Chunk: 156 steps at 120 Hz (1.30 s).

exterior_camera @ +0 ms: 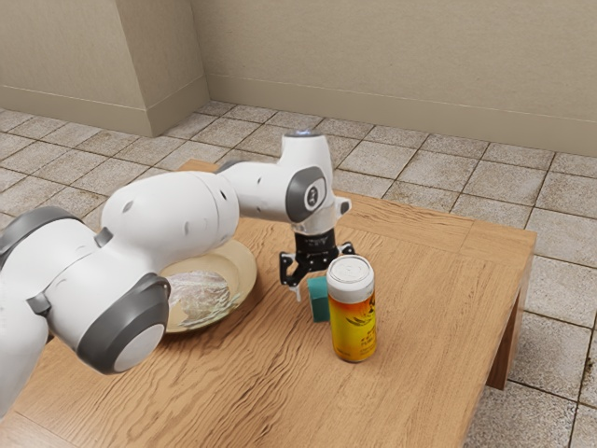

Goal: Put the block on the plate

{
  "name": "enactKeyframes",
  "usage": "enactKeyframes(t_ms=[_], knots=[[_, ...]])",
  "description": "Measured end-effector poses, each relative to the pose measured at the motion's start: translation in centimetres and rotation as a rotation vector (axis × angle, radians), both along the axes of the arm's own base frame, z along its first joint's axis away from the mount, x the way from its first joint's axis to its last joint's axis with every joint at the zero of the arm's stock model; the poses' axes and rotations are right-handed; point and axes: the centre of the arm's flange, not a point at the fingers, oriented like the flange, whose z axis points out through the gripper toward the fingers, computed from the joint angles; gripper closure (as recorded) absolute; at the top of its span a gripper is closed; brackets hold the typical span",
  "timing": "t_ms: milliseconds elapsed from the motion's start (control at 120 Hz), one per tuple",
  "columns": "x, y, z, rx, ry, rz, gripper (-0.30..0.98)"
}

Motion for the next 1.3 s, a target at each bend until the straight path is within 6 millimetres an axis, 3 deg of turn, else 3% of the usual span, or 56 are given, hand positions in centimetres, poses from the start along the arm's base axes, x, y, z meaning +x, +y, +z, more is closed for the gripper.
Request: enactKeyframes(t_ms=[350,600,850,1033,1300], knots=[[0.0,0.5,-0.4,-0.007,0.002,0.009,0.26],[0.1,0.4,0.2,-0.008,-0.005,0.007,0.32],[0.2,0.4,4.6,-0.029,-0.051,-0.001,0.34],[-1.3,0.9,7.8,-0.044,-0.057,-0.01,0.34],[-1.9,3.1,9.8,-0.043,-0.06,-0.006,0.34]])
